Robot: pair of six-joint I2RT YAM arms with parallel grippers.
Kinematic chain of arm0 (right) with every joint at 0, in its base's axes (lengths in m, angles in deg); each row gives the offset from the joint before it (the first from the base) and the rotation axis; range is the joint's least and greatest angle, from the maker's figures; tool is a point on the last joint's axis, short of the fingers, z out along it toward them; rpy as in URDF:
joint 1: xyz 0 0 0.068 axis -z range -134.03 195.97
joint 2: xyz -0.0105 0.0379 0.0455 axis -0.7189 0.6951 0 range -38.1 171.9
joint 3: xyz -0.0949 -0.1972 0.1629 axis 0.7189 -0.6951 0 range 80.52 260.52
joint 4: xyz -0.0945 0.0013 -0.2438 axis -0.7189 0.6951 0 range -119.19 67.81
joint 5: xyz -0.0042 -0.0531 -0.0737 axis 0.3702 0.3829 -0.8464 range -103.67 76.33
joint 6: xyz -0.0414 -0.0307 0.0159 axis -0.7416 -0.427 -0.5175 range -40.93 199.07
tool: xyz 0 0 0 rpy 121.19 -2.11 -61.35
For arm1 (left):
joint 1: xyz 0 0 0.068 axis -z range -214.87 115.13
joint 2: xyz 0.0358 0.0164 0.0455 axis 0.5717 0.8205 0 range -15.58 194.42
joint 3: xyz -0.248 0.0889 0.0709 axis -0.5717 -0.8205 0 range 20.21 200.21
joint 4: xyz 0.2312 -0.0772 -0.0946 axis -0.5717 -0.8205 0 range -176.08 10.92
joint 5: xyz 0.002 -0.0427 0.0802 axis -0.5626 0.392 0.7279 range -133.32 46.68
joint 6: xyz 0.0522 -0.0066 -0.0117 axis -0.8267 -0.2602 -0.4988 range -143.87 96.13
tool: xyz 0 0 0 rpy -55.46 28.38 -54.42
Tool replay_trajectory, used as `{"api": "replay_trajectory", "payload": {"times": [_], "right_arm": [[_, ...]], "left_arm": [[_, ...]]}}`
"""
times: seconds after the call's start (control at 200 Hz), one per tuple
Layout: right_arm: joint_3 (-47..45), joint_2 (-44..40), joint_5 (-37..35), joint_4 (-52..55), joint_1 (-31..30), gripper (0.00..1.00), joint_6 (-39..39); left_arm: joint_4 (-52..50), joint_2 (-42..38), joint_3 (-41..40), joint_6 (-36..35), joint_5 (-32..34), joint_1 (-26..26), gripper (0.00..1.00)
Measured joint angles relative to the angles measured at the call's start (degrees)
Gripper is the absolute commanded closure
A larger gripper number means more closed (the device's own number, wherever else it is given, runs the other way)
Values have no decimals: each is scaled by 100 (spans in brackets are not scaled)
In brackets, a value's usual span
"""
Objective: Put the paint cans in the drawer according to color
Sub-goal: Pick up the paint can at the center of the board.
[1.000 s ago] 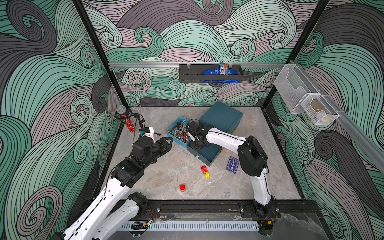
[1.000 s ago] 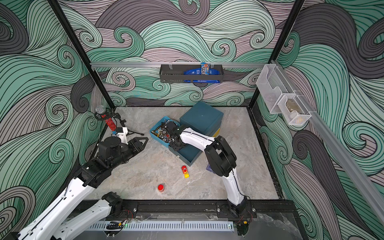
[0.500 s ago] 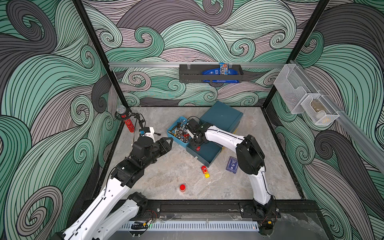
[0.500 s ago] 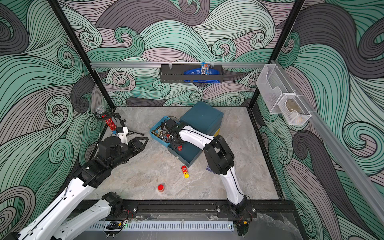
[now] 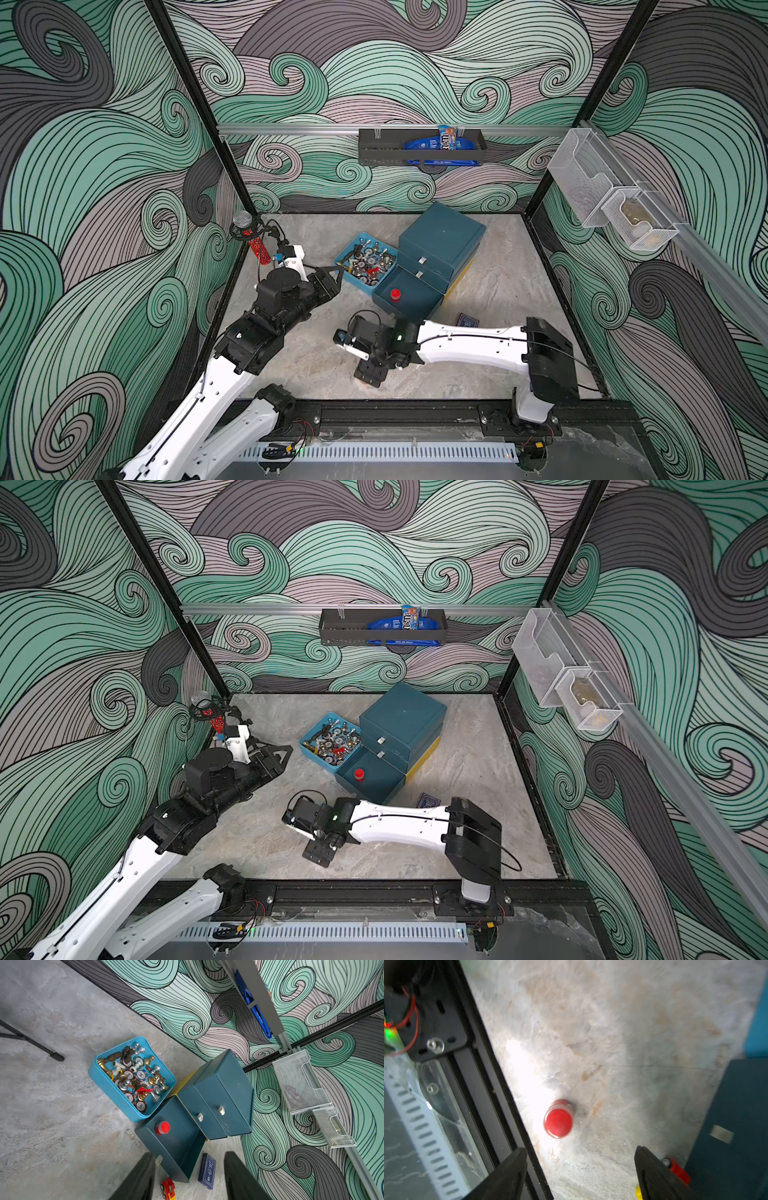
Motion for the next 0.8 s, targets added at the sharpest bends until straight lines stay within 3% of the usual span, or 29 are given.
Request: {"api": "replay_trajectory", "payload": {"times": [0.16, 0.295, 0.715, 0.8], "right_arm": [[85, 433, 76, -76, -42, 14, 24], [227, 811, 114, -157, -39, 22, 35], [247, 1154, 188, -199, 9, 69, 170], [256, 1147, 166, -199, 22, 73, 205]], "left_arm": [[-7, -7, 68, -63, 9, 0, 44], [-33, -11, 68, -94, 9, 0, 44], [-136, -85, 68, -105, 7, 0, 44], [-133, -85, 68, -105, 7, 0, 44]]}}
